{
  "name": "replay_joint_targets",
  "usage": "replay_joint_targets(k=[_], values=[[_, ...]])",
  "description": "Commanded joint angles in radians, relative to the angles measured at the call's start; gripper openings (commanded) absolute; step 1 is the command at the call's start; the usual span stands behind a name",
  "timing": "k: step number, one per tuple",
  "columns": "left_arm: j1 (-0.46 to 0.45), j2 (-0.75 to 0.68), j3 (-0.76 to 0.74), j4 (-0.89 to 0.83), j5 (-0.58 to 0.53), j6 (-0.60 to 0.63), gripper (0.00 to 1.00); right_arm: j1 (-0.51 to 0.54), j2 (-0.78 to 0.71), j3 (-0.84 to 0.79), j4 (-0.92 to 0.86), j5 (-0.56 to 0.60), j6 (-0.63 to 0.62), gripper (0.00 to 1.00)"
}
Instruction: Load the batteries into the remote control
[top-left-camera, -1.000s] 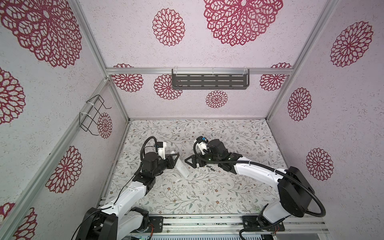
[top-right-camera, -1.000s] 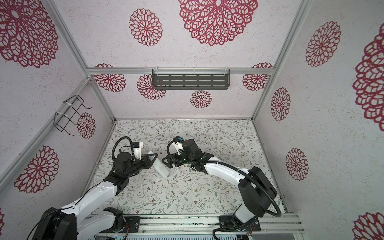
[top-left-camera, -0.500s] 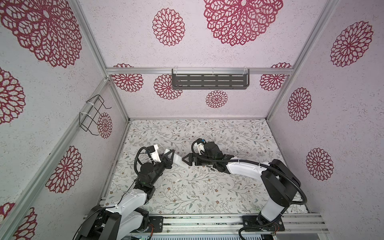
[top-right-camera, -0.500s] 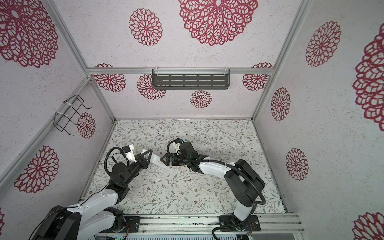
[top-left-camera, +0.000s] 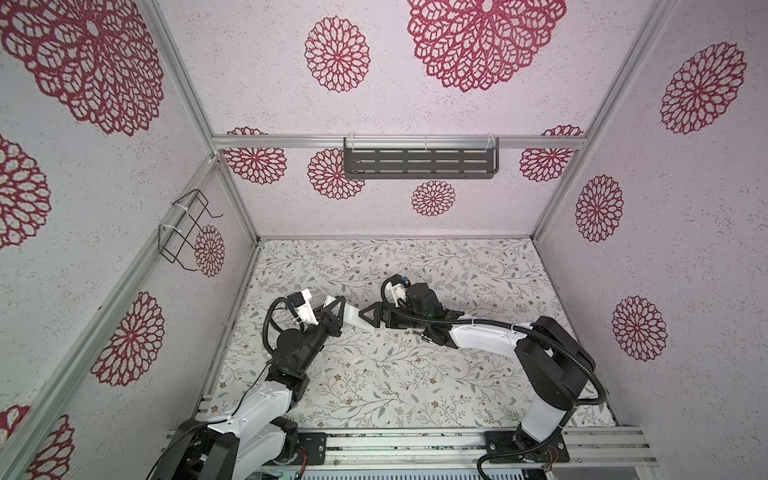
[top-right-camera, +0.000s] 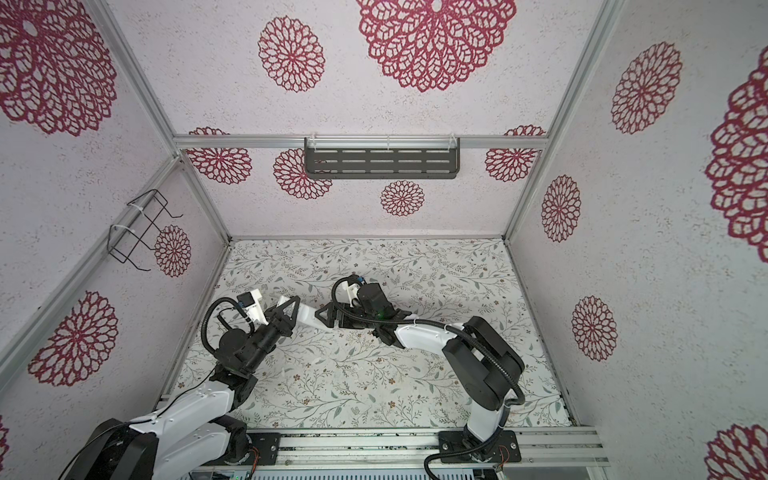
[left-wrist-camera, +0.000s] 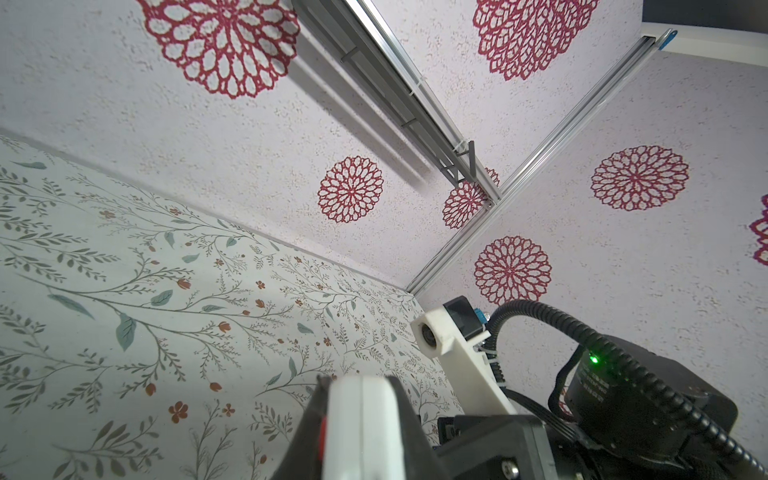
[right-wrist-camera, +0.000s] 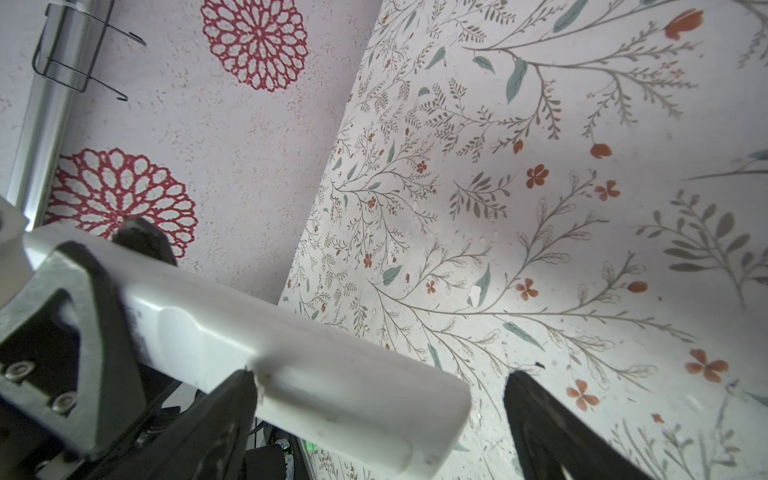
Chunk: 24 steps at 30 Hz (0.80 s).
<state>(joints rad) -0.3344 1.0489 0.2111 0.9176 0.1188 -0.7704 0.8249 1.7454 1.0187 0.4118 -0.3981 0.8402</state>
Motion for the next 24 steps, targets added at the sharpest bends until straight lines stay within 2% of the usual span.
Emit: replay_joint_targets(k=[1,15,24], values=[[-0.005,-0.015,-0.005,0.045,-0.011,-0.015,0.00,0.014,0.009,0.045,0.068,-0.022,0.025,0.97],[-0.005,-0.062,-0.010,0.036,-0.022,-0.022,0.00,0.034,0.066,0.081,0.020,0.010,0.020,0.90],[-0.009,-0.086,-0.023,0.036,-0.060,-0.020,0.00,0.048,0.086,0.098,0.040,-0.008,0.042,0.92]])
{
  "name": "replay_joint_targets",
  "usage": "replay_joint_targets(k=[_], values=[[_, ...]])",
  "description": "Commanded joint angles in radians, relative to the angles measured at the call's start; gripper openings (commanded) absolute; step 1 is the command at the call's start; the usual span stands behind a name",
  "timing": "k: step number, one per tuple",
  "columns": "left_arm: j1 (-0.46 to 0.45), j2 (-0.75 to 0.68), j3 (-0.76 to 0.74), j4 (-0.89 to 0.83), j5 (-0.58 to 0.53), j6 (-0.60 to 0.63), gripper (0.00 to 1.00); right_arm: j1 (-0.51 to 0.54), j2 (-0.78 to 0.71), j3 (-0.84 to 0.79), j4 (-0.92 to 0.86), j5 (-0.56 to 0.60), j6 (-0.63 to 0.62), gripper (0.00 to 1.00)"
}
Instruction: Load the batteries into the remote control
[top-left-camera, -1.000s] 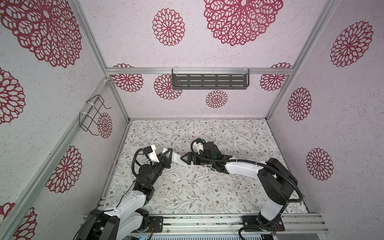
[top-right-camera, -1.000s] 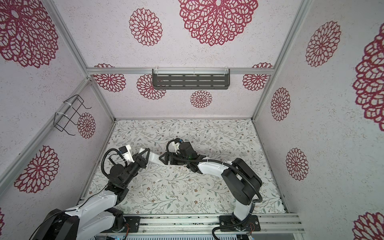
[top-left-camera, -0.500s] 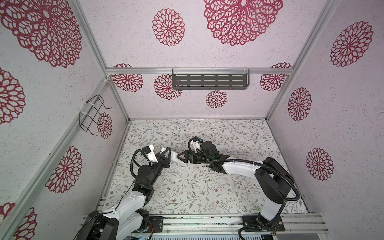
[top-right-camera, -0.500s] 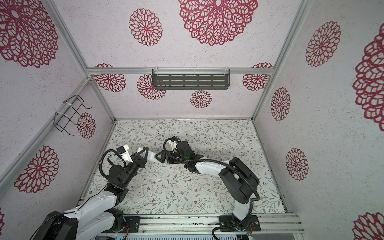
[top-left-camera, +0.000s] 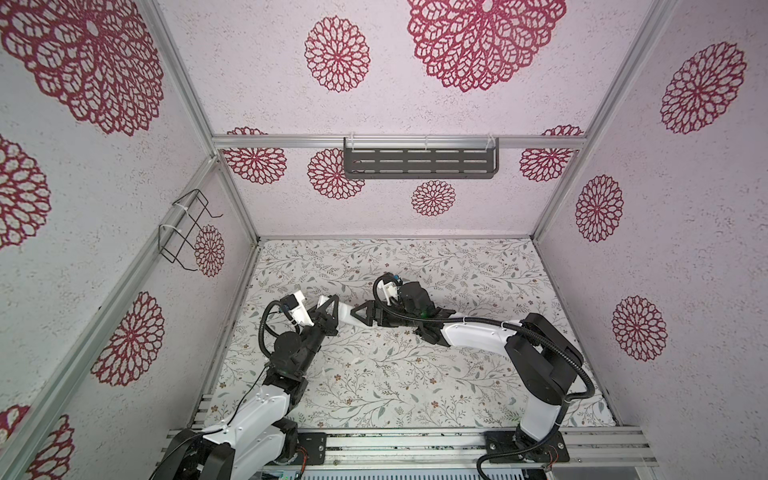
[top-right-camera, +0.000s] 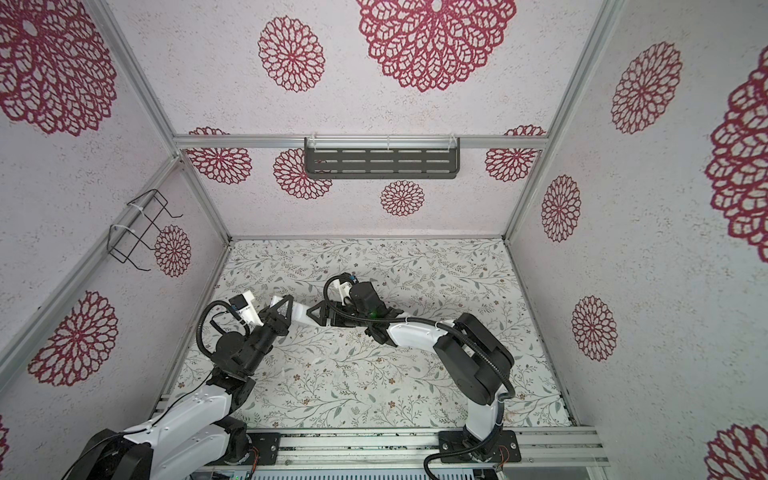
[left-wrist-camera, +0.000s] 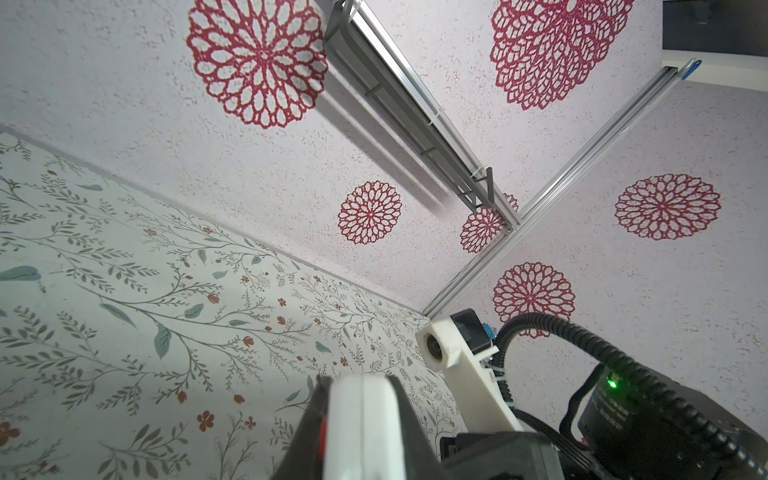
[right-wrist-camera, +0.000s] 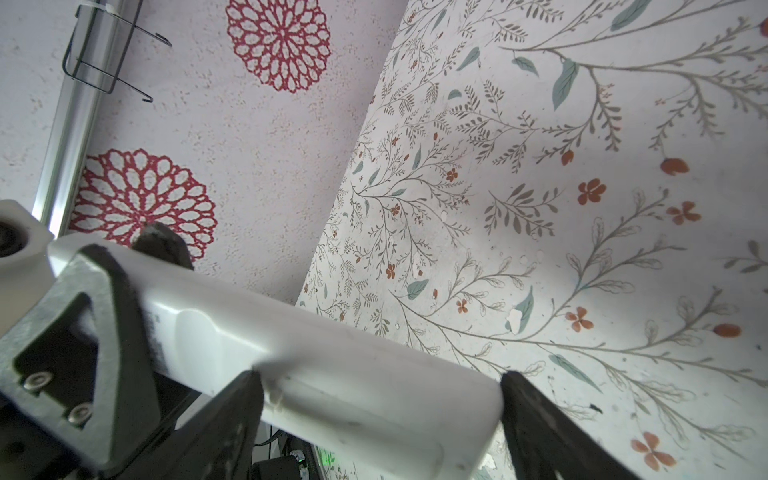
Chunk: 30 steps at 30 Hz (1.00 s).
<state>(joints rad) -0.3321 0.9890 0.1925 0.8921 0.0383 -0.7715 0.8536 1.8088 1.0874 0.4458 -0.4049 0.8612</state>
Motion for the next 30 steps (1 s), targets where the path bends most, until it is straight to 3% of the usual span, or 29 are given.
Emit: replay_joint_targets(k=[1,10,30], values=[[-0.012,-0.026,-0.004,0.062,0.020,-0.018,0.00,0.021,0.026,0.029,0.015,-0.006,0.027,0.92],[-0.023,-0.035,-0.015,0.082,-0.007,-0.031,0.00,0.025,0.047,0.028,0.058,-0.020,0.065,0.92],[-0.026,-0.092,-0.019,0.062,-0.030,-0.031,0.00,0.038,0.075,0.052,-0.076,0.052,0.014,0.84]])
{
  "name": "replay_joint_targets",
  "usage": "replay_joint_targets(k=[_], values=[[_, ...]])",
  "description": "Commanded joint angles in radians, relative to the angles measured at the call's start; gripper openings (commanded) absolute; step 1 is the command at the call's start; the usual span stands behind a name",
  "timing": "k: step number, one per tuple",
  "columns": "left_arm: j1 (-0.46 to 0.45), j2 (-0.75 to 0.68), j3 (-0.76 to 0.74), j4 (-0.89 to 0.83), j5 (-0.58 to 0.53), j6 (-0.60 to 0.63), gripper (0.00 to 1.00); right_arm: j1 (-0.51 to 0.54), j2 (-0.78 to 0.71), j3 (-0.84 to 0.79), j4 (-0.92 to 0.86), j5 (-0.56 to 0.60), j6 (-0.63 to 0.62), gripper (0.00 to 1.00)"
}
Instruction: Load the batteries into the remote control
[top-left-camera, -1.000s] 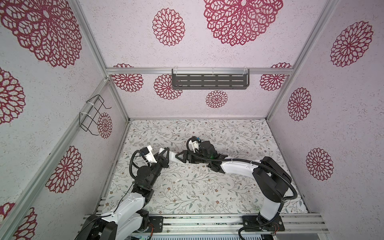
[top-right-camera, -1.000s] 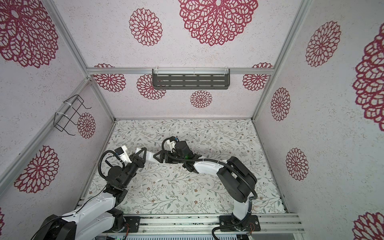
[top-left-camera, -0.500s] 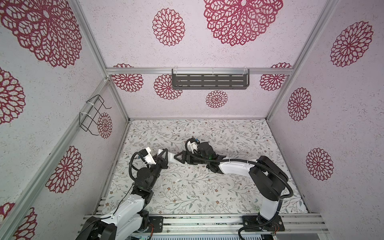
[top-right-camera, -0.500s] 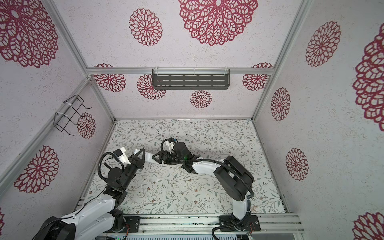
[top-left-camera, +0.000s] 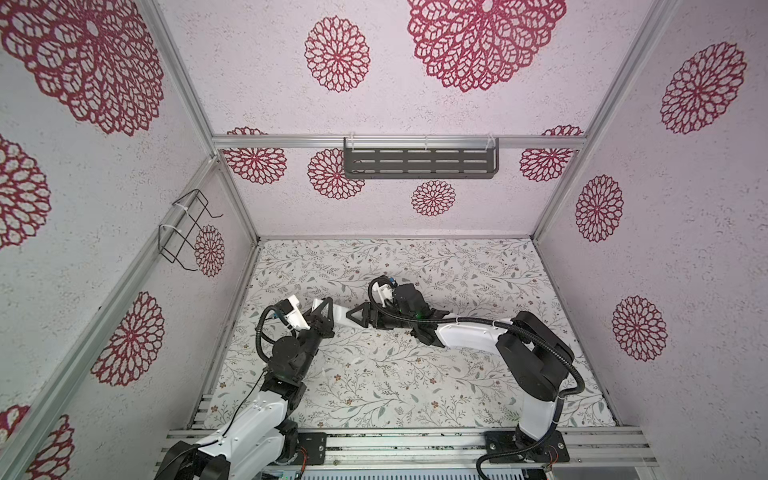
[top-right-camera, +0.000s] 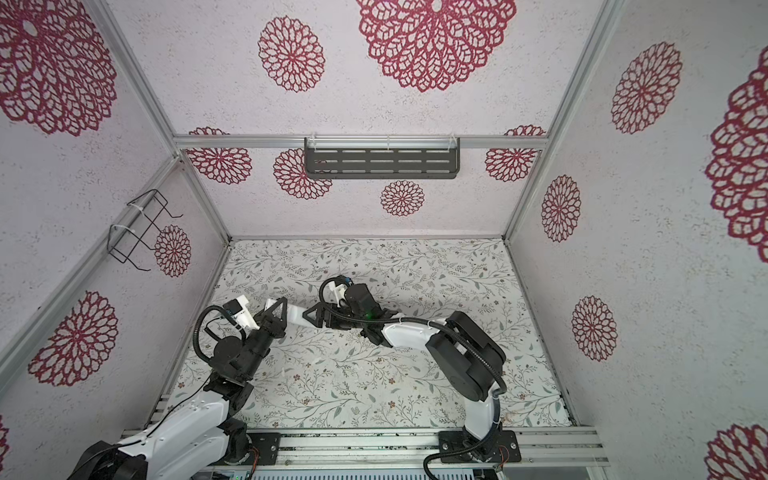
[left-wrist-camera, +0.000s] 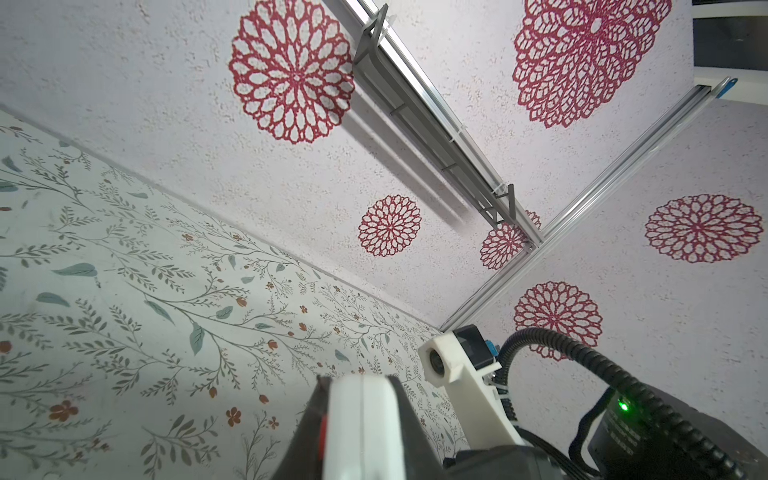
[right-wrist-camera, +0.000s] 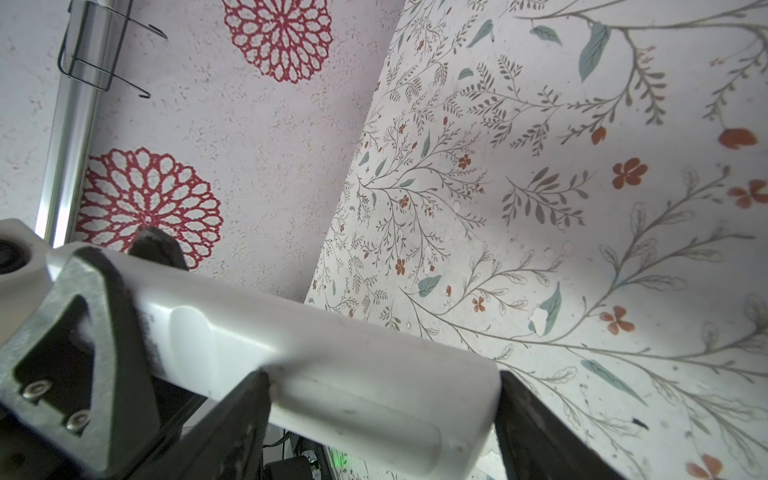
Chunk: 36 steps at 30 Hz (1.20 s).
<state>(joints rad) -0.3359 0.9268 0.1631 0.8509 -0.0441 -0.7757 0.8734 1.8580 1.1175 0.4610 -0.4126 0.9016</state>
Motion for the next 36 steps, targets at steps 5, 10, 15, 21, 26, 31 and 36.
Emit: replay_joint_targets(k=[5,10,15,21,26,31,36], values=[[-0.023,-0.031,0.012,0.102,0.056,-0.024,0.00,0.019,0.030,0.025,-0.121,0.080,-0.035,0.84],[-0.026,-0.030,0.012,0.101,0.056,-0.016,0.00,0.019,0.029,0.026,-0.152,0.105,-0.048,0.84],[-0.033,-0.043,0.015,0.057,0.047,0.017,0.00,0.019,0.030,0.031,-0.198,0.134,-0.069,0.84],[-0.039,-0.043,0.014,0.044,0.035,0.040,0.00,0.019,0.034,0.028,-0.222,0.154,-0.079,0.84],[-0.040,-0.042,0.015,0.035,0.021,0.061,0.00,0.019,0.036,0.024,-0.231,0.159,-0.082,0.84],[-0.040,-0.042,0.017,0.019,0.007,0.084,0.00,0.018,0.036,0.018,-0.238,0.163,-0.086,0.84],[-0.042,-0.044,0.018,0.004,-0.004,0.104,0.00,0.013,0.034,0.008,-0.238,0.166,-0.084,0.85]])
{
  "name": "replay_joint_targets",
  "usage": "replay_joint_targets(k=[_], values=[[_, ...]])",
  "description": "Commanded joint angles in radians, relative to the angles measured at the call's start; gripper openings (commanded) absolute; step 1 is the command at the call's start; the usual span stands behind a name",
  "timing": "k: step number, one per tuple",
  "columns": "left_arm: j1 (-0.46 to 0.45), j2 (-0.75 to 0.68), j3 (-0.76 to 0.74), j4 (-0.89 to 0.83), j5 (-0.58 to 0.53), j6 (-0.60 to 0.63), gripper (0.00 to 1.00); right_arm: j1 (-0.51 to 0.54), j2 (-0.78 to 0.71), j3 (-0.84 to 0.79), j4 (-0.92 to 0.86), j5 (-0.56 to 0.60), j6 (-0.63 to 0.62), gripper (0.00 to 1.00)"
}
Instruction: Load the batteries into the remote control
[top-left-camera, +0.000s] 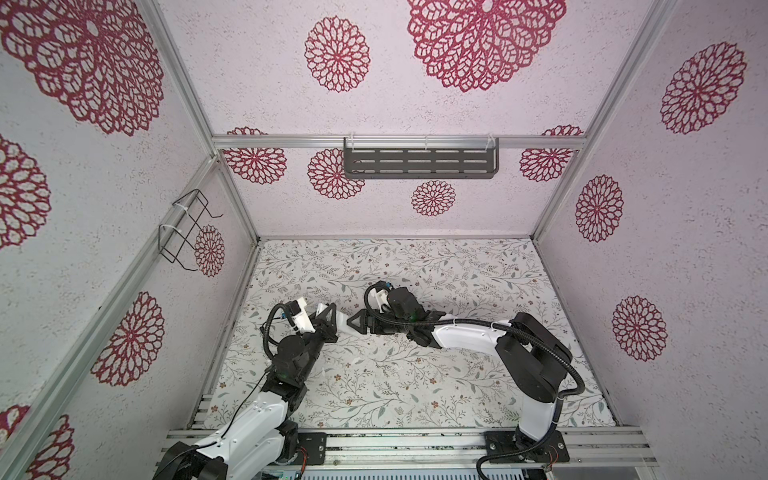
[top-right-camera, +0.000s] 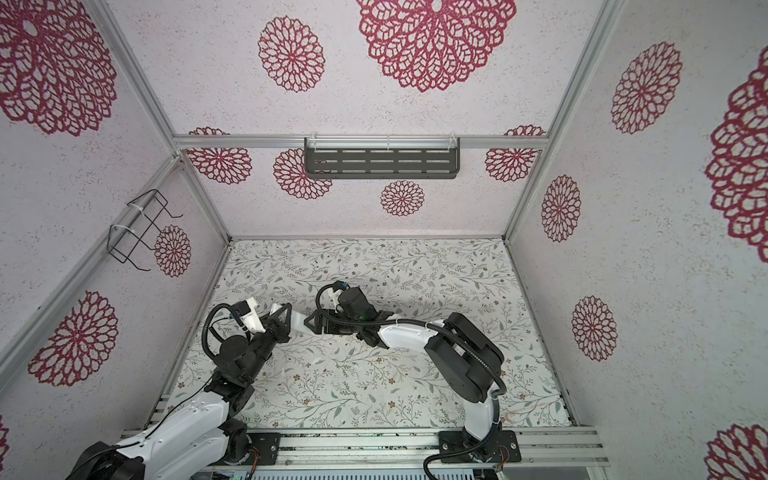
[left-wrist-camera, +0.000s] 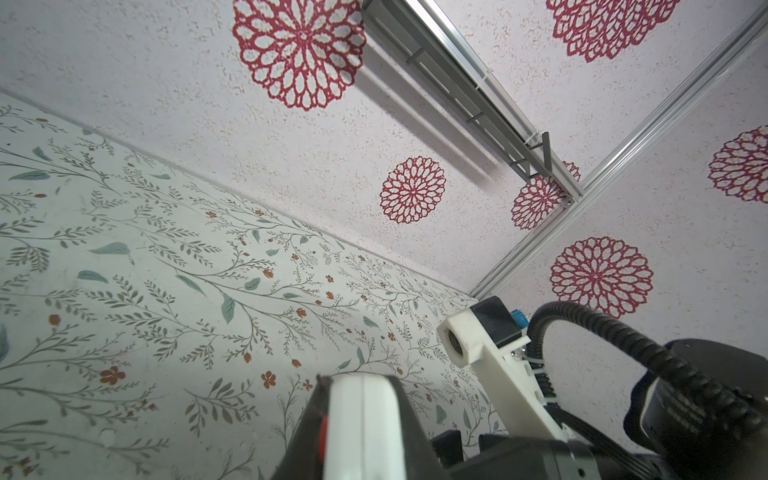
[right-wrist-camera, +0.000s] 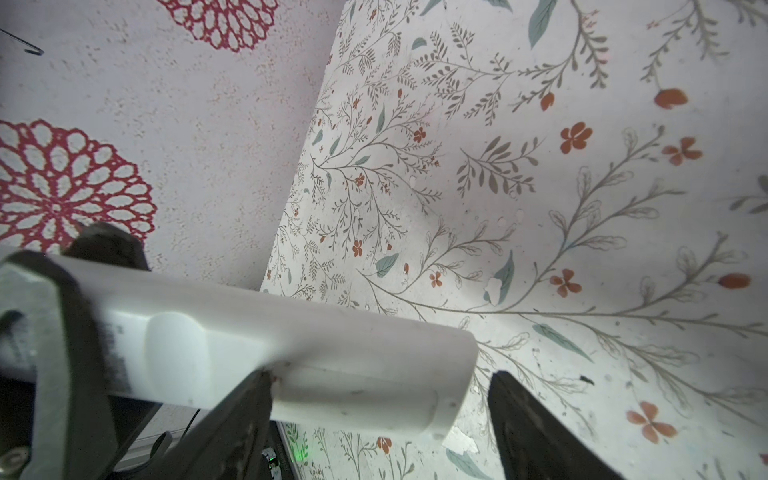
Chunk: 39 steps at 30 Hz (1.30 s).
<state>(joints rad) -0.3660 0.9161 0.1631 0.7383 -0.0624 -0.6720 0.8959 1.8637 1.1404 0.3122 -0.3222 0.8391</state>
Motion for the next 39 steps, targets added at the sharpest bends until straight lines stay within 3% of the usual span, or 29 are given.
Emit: replay_joint_targets(k=[1,39], values=[[-0.013,-0.034,0.018,0.112,0.011,0.003,0.00,-0.010,0.028,-0.017,-0.088,0.076,-0.021,0.85],[-0.013,-0.041,0.004,0.065,-0.062,0.061,0.00,-0.028,-0.025,-0.124,-0.014,0.083,0.015,0.85]])
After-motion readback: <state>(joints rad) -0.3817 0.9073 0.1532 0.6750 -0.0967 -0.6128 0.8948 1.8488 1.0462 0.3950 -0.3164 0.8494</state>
